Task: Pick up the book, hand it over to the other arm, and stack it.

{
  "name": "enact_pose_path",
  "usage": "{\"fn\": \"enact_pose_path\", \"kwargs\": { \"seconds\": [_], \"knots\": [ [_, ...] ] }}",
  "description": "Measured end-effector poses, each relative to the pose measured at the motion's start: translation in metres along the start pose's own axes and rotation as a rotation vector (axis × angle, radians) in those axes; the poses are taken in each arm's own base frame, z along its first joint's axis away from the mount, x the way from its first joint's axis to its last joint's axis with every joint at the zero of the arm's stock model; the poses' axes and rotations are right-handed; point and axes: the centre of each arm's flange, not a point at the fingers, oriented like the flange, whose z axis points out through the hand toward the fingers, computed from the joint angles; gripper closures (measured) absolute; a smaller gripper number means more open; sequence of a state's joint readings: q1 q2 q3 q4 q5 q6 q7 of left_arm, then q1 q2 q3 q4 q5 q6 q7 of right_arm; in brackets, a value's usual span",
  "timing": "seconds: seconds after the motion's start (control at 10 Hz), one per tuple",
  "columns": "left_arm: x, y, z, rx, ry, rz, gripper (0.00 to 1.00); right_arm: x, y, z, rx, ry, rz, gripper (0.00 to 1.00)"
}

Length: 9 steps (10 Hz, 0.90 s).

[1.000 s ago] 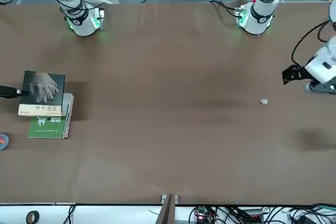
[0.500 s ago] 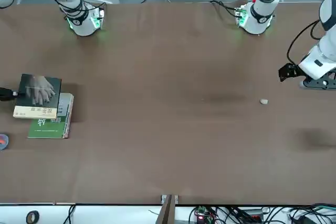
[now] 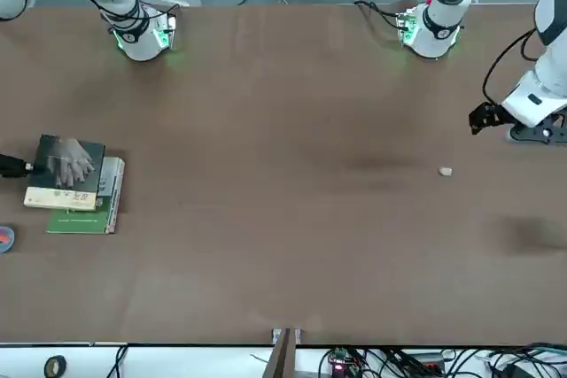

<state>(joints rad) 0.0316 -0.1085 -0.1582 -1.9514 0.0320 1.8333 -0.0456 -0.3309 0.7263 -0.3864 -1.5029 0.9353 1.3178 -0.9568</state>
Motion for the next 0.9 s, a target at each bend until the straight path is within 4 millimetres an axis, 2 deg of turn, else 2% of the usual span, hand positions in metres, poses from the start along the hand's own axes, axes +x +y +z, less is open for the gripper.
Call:
{"fn": "enact_pose_path", "kwargs": {
  "seconds": [0.4, 0.6, 0.8, 0.9],
  "knots": [
    [-0.024, -0.01, -0.071, -0.016, -0.04, -0.028, 0.0, 0.001, 0.0, 0.0, 0.015, 0.02, 0.088, 0.85],
    [-0.034, -0.012, -0.1, -0.026, -0.046, -0.033, 0.0, 0.001, 0.003, 0.003, 0.023, 0.021, 0.126, 0.85],
    [-0.039, -0.013, -0.115, -0.027, -0.034, -0.034, 0.0, -0.001, 0.007, 0.005, 0.028, 0.019, 0.145, 0.85],
    [-0.04, -0.013, -0.117, -0.028, -0.032, -0.034, 0.0, -0.001, 0.01, 0.007, 0.03, 0.017, 0.15, 0.85]
  ]
}}
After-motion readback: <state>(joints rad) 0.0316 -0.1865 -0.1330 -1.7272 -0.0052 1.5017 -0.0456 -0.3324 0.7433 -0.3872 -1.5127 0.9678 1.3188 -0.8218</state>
